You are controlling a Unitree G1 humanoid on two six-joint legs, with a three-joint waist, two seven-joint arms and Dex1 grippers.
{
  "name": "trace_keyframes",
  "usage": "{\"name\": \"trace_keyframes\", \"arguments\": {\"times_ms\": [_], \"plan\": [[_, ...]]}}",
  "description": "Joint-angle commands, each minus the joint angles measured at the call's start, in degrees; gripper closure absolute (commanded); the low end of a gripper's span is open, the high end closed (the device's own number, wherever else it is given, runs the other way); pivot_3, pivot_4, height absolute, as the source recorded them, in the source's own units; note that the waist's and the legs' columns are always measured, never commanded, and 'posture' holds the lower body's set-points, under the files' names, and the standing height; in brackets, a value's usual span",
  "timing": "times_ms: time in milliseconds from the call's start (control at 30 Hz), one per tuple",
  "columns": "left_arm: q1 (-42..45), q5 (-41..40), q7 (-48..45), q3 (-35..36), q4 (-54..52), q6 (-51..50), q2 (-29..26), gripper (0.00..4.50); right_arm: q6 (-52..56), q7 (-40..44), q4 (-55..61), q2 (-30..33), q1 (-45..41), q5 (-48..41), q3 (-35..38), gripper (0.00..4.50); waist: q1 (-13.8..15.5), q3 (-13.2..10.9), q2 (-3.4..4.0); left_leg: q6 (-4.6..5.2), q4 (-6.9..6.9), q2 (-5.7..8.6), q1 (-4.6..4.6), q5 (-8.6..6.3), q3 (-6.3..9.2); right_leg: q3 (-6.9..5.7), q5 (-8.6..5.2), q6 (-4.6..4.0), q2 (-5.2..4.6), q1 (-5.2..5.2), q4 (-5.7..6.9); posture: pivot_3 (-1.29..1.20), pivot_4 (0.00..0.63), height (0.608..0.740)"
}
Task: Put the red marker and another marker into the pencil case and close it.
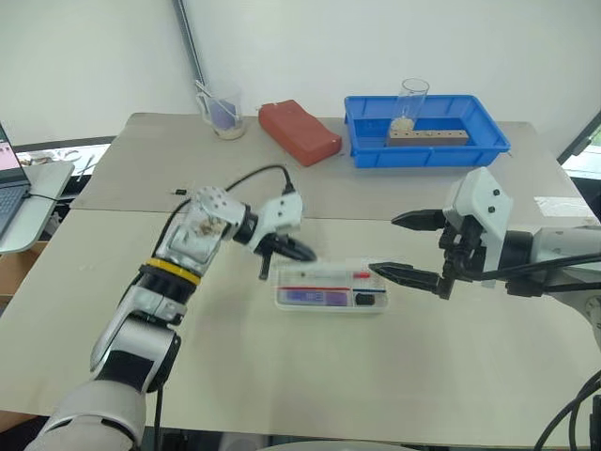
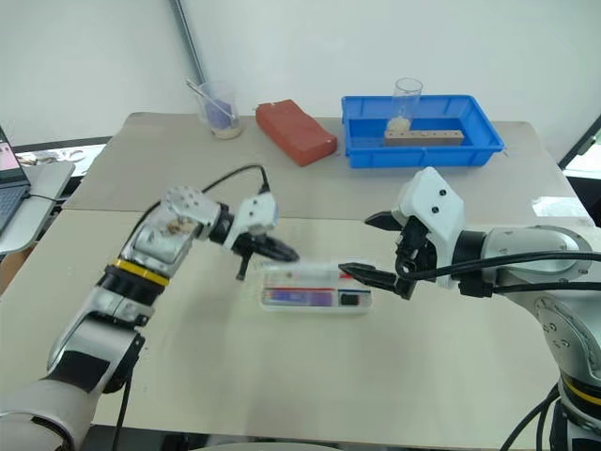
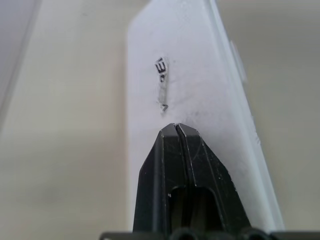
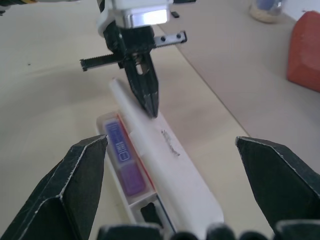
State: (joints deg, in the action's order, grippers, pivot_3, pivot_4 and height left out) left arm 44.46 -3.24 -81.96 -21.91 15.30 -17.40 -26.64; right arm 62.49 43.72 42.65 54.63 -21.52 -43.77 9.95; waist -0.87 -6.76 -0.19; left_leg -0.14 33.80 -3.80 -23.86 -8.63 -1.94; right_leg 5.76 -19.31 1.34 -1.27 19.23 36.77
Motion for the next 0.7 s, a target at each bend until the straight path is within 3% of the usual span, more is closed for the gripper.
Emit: {"name": "trace_keyframes", "arguments": {"times_ms": [33, 300, 400, 500, 700], "plan": [[-2.1, 1.4, 1.1, -2.0, -4.4, 0.7, -0.8, 4.44, -3.0, -0.3, 1.7, 0.8, 3.0, 2.6, -3.7, 0.0, 0.2, 0.0, -0.02, 0.0, 0.02, 0.0, -0.01, 0.0, 0.01, 0.0, 0.0, 0.0, 0.0, 0.0, 0.0, 0.0, 0.15, 0.74], [-5.7, 5.1, 5.1, -5.0, -5.0, 3.7, -0.6, 4.44, -7.5, 0.0, -0.7, 1.0, 6.1, 7.2, -7.5, 0.0, 0.1, 0.0, -0.08, 0.0, 0.06, 0.05, 0.0, 0.0, 0.01, 0.01, -0.09, 0.15, -0.05, -0.02, -0.01, 0.0, 0.15, 0.74], [-4.5, 0.8, 6.6, 0.1, -7.1, 1.8, -0.5, 4.44, -7.4, 0.1, -2.7, 0.4, 4.3, 6.9, -6.9, 0.0, 0.1, -0.1, -0.12, 0.0, 0.05, 0.05, 0.01, 0.0, 0.02, 0.01, -0.08, 0.14, -0.04, -0.02, 0.0, 0.0, 0.15, 0.74], [-4.2, -6.8, 7.3, 8.8, -11.5, -2.3, -2.5, 3.24, -8.1, 2.0, -5.7, 1.5, 3.0, 6.8, -5.8, 0.0, 0.0, -0.1, -0.11, 0.0, 0.05, 0.02, -0.01, 0.0, 0.02, 0.01, -0.09, 0.15, -0.03, 0.03, 0.03, 0.0, 0.15, 0.74], [-9.6, -13.3, 10.1, 19.3, -21.6, -10.3, -11.2, 0.29, -14.7, 7.7, -12.6, 5.7, 4.0, 11.0, -6.0, 0.0, -0.3, 0.0, -0.03, 0.01, -0.06, -0.02, 0.08, -0.01, 0.01, 0.0, -0.1, 0.14, -0.01, 0.0, -0.03, 0.0, 0.15, 0.74]]}}
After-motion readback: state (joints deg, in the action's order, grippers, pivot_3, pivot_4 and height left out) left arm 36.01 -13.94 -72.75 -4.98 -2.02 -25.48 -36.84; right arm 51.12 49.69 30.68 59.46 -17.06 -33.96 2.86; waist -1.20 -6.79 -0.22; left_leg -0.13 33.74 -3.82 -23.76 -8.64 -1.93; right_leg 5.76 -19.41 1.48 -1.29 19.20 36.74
